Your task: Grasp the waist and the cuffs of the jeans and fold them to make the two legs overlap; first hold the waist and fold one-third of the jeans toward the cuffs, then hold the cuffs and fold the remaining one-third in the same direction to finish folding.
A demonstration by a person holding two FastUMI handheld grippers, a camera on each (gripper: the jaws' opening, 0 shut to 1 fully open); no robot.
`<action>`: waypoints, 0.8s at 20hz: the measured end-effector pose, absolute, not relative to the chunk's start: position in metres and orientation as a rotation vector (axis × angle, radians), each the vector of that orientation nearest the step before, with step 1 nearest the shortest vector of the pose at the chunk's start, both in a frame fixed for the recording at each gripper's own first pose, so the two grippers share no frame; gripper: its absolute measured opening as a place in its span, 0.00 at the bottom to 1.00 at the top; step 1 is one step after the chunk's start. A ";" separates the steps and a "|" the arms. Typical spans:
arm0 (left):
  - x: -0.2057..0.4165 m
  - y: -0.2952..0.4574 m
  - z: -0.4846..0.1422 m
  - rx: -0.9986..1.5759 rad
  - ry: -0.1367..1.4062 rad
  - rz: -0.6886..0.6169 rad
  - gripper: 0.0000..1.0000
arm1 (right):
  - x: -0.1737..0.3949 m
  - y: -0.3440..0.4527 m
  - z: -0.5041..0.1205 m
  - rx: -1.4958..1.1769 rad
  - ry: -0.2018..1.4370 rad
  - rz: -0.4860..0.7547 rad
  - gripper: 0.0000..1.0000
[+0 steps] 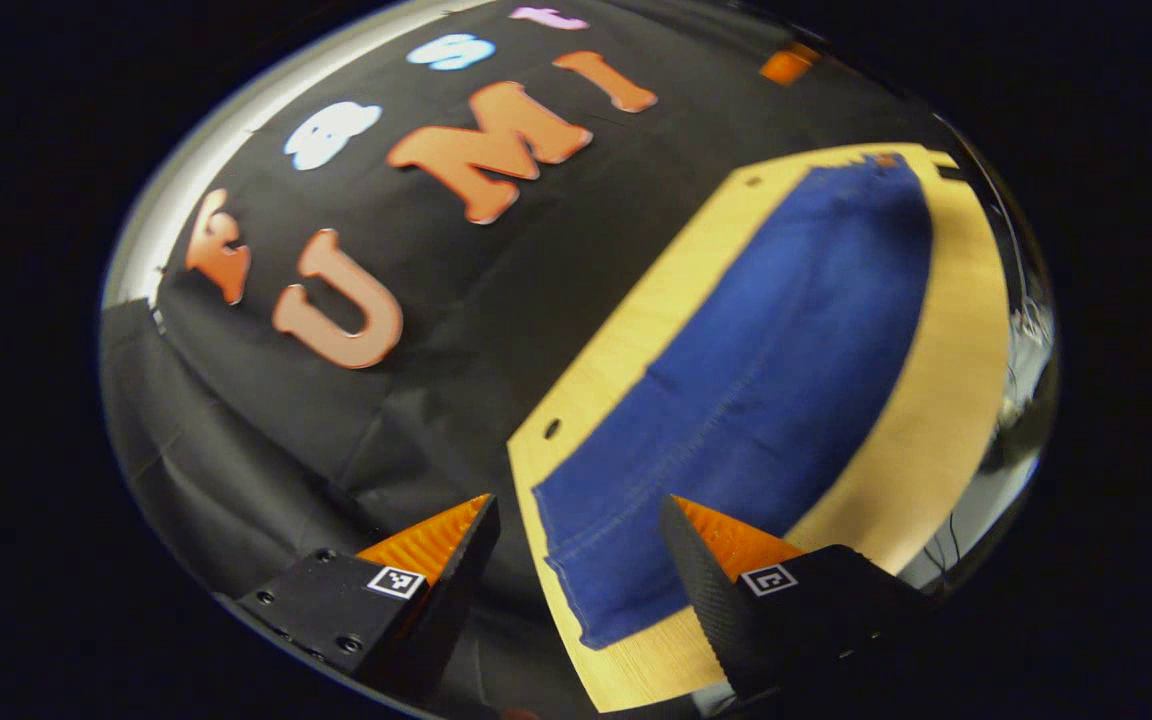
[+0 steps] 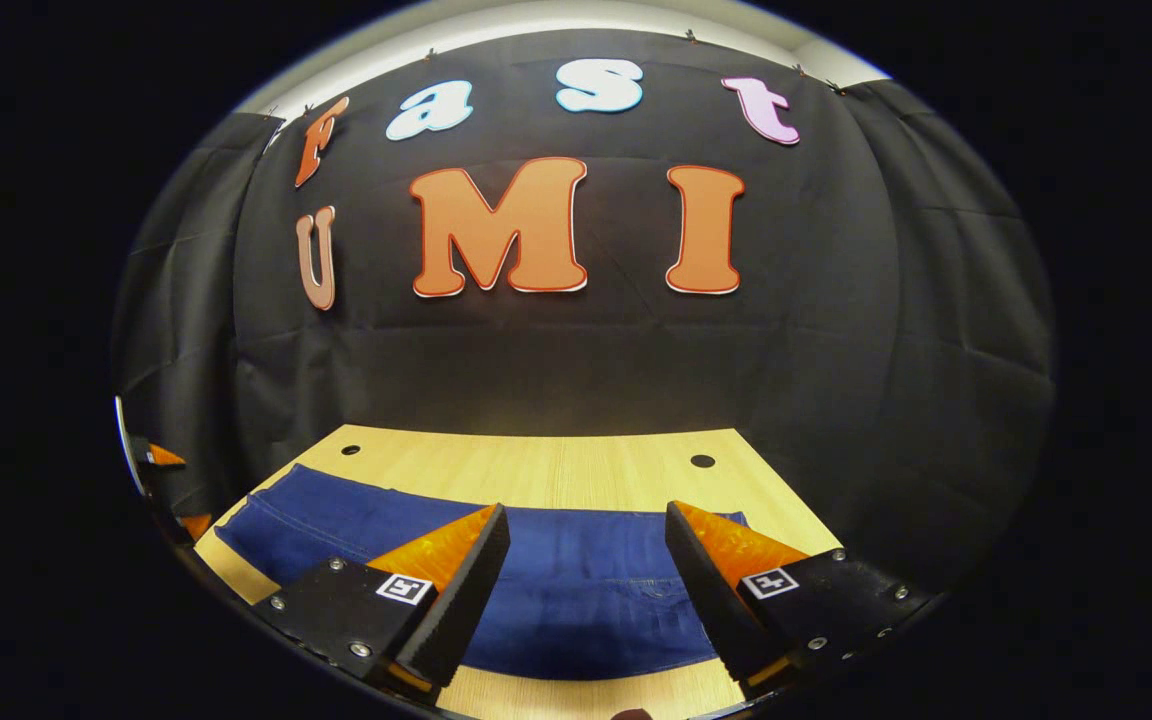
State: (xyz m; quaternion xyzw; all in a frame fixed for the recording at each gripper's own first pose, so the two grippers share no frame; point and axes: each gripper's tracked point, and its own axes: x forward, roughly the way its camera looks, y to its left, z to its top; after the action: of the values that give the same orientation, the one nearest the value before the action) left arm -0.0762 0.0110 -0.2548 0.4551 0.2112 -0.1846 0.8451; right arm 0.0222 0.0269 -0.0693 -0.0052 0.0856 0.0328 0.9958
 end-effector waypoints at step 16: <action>-0.100 0.012 -0.394 1.285 0.750 -0.724 0.99 | -0.001 -0.030 -0.108 0.001 0.265 -0.039 0.96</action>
State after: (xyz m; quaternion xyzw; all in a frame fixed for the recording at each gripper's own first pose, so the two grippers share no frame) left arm -0.0997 0.0117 -0.3937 0.5716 0.3335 -0.3222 0.6769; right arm -0.0014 -0.0296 -0.1082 0.0006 0.1319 -0.0192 0.9911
